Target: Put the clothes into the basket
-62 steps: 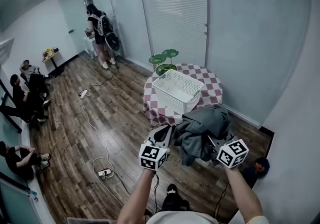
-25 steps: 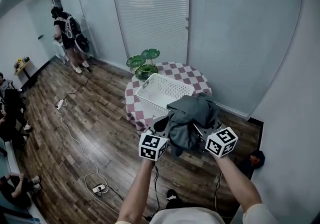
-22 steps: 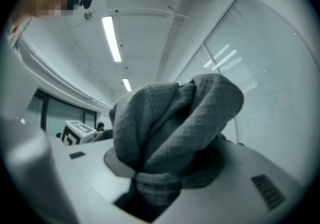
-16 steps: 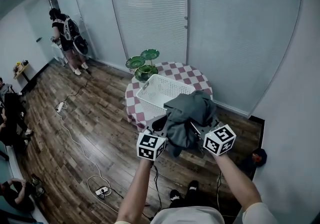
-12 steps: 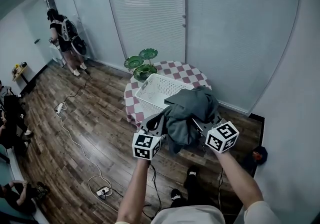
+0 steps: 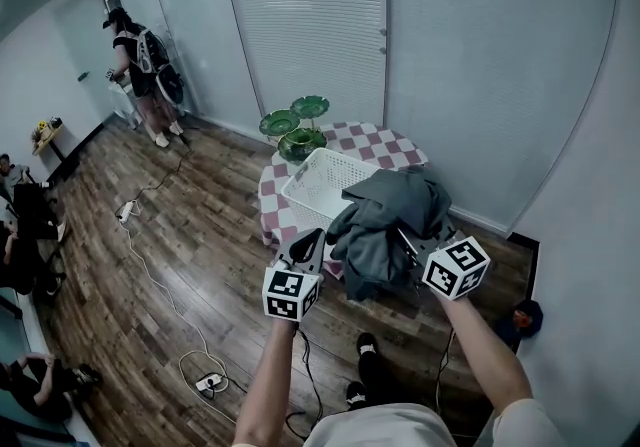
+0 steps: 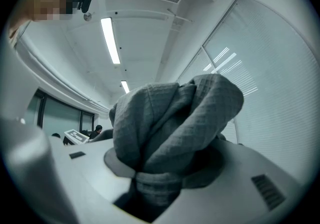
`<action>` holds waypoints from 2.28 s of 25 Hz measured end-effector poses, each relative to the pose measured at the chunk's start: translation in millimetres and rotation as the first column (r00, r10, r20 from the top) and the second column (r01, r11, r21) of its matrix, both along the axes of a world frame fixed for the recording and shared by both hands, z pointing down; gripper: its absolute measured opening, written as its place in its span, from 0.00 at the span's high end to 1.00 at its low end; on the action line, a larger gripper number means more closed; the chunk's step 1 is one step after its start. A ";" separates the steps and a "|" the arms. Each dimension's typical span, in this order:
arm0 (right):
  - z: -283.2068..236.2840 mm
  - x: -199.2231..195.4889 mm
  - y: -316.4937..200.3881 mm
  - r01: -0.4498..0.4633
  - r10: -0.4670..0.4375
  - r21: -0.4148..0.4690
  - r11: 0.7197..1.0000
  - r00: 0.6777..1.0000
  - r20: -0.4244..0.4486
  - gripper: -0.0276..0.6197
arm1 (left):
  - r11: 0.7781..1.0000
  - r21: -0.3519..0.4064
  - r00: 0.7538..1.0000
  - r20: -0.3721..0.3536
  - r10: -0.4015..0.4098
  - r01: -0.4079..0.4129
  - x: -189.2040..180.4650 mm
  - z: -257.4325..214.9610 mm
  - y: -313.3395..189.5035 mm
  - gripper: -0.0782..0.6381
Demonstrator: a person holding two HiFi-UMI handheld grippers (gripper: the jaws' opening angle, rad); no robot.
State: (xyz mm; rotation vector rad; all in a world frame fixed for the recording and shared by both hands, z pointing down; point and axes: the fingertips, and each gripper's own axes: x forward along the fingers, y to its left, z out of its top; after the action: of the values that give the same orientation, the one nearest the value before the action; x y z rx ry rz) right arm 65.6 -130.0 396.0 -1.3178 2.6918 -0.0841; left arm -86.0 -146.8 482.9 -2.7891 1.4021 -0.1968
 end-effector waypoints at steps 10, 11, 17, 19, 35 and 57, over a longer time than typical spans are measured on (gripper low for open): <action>-16.6 3.6 -37.2 -0.047 0.046 0.015 0.999 0.999 0.022 0.65 | 1.000 0.005 1.000 0.003 0.013 -0.013 7.6 -2.9 -34.0 0.87; -18.1 2.8 -43.8 -0.047 0.047 0.012 0.999 0.999 0.026 0.65 | 1.000 0.006 1.000 0.003 0.018 -0.018 10.3 -6.2 -40.2 0.87; -20.4 -5.5 -72.9 -0.040 0.039 0.004 0.999 0.998 0.040 0.65 | 0.999 0.004 0.999 0.010 0.042 -0.042 22.0 -10.8 -66.6 0.87; -25.4 -7.2 -80.8 -0.031 0.030 0.011 0.999 0.999 0.045 0.65 | 0.999 0.014 1.000 -0.002 0.029 -0.029 19.7 -15.0 -77.1 0.87; -52.0 -28.2 -186.2 0.063 -0.066 0.053 0.997 0.996 0.061 0.65 | 0.998 0.026 0.998 -0.011 -0.056 0.056 5.4 -31.2 -177.2 0.87; -24.5 -57.3 -315.1 0.200 -0.200 0.011 0.980 0.972 0.120 0.65 | 0.983 -0.019 0.983 0.008 -0.183 0.183 -22.0 -8.5 -285.3 0.87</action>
State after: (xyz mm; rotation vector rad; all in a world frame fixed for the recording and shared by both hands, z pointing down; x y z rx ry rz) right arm 8.3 -445.1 371.5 -1.0019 2.7114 -0.1810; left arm -108.1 -432.1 474.3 -2.6706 1.6641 -0.2227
